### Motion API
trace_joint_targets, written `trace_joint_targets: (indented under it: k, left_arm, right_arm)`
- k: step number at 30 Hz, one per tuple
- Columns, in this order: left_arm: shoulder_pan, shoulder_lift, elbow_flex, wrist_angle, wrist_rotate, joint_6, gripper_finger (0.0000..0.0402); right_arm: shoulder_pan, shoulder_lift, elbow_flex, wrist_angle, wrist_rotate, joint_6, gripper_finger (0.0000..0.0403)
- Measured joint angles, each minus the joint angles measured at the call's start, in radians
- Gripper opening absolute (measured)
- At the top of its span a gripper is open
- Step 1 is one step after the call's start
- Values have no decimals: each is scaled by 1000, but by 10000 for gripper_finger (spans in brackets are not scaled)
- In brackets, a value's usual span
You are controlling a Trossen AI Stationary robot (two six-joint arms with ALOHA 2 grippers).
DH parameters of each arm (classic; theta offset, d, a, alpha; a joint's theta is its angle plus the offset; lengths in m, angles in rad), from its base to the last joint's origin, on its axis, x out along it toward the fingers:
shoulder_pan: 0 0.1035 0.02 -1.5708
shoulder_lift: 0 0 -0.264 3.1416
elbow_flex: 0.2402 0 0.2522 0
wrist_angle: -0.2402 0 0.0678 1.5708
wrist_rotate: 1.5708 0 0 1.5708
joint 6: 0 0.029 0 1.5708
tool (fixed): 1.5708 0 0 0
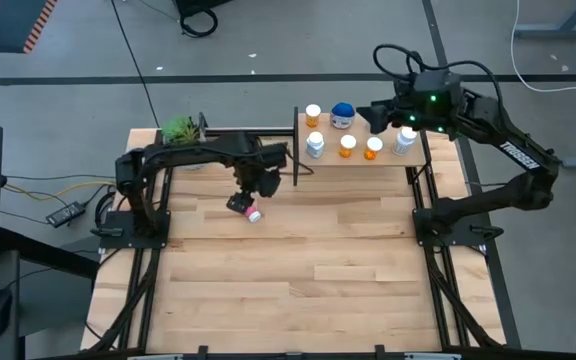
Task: Pick and place medicine bottles onto shelf by color
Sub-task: Put the pink pill bottle on the shelf aligned with the white green pill bottle
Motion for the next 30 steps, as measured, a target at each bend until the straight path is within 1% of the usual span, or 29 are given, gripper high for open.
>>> trace_joint_targets:
  k: [3,7,10,12,17,19,23,26,30]
  left_arm:
    - [-29,15,-18,19,0,24,281]
    - [-51,16,-139,75,-23,65,282]
    - [-50,16,-238,111,-134,67,282]
    - [-48,17,-282,141,-171,63,282]
    - [-53,16,-325,240,-145,24,282]
    - [-61,16,-342,295,-142,50,282]
    - [-75,16,-391,340,-133,120,282]
    - [-77,16,-436,405,-133,126,282]
    - [-76,16,-478,443,-149,119,281]
  right_arm:
    - [39,-2,0,20,0,-3,298]
    - [78,-2,0,29,0,-4,298]
    - [100,-2,0,30,0,-4,298]
    - [108,-2,0,30,4,-6,298]
    - [115,-2,0,30,15,-11,298]
    - [115,-2,0,30,19,-11,298]
    - [115,-2,0,30,19,-2,298]
    - [115,-2,0,30,19,26,298]
    - [115,-2,0,30,19,43,298]
